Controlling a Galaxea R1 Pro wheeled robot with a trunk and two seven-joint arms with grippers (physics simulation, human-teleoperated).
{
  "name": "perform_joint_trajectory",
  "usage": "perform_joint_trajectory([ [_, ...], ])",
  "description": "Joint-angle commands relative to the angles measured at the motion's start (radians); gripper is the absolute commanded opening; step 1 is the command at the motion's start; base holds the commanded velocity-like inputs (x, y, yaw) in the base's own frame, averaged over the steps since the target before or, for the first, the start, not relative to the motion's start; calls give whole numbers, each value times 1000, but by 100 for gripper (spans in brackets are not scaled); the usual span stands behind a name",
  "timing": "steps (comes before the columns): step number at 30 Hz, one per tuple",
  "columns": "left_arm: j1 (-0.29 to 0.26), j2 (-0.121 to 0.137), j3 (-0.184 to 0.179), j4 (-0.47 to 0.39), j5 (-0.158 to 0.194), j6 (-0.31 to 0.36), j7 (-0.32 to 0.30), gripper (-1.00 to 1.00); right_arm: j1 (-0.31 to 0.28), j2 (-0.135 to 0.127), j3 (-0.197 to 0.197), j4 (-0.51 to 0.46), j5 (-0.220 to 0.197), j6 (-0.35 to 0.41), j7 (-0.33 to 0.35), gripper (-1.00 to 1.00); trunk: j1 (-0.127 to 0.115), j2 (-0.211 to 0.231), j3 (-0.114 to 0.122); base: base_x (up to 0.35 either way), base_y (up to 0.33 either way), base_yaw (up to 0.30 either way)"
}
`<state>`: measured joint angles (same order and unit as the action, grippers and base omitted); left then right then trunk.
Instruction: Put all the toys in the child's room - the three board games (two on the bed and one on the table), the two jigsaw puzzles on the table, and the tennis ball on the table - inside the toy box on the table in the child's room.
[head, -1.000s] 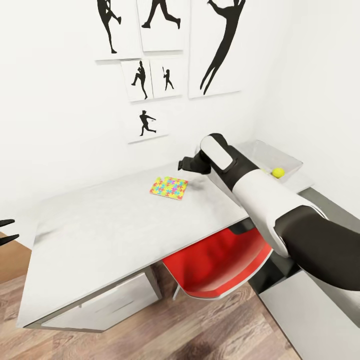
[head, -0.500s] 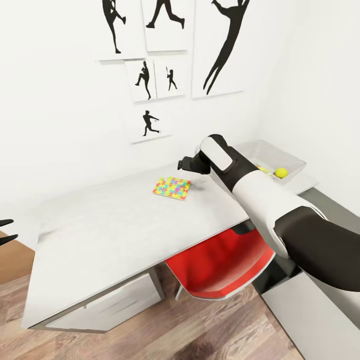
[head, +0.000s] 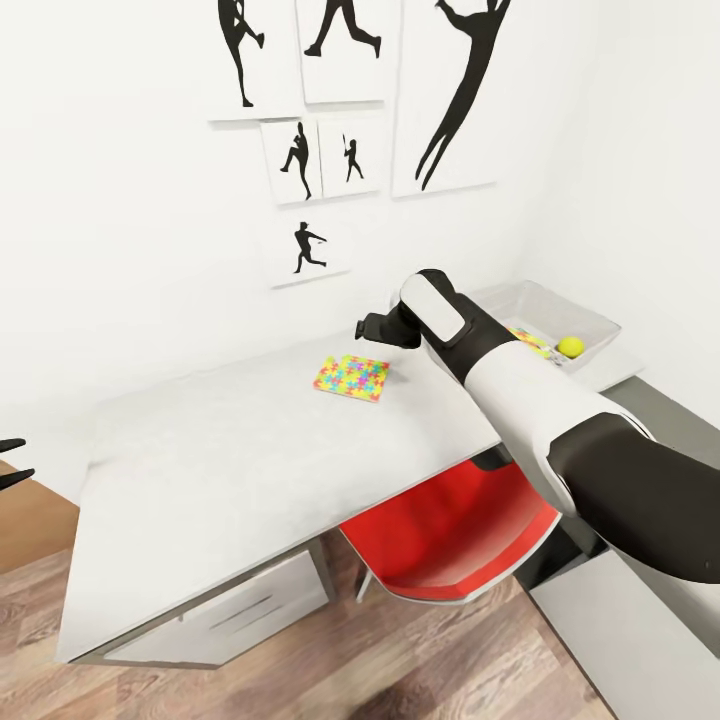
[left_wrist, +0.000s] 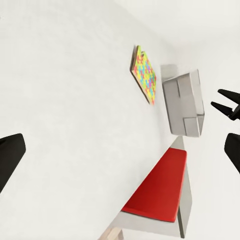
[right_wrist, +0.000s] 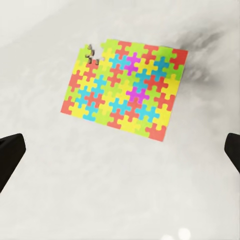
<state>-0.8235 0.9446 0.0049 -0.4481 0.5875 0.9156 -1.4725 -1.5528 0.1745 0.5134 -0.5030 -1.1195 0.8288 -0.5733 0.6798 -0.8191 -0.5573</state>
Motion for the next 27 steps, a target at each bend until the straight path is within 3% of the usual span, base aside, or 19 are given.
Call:
perform_joint_trajectory([
  [1, -1, 0, 0, 0, 0, 10, -3, 100, -1, 0, 3, 0, -10, 0, -10, 100, 0, -1, -1, 7, 3, 0],
  [27, -1, 0, -2, 0, 0, 9, -2, 100, 17, 0, 7, 0, -10, -39, -7, 100, 0, -1, -1, 108, 88, 0],
])
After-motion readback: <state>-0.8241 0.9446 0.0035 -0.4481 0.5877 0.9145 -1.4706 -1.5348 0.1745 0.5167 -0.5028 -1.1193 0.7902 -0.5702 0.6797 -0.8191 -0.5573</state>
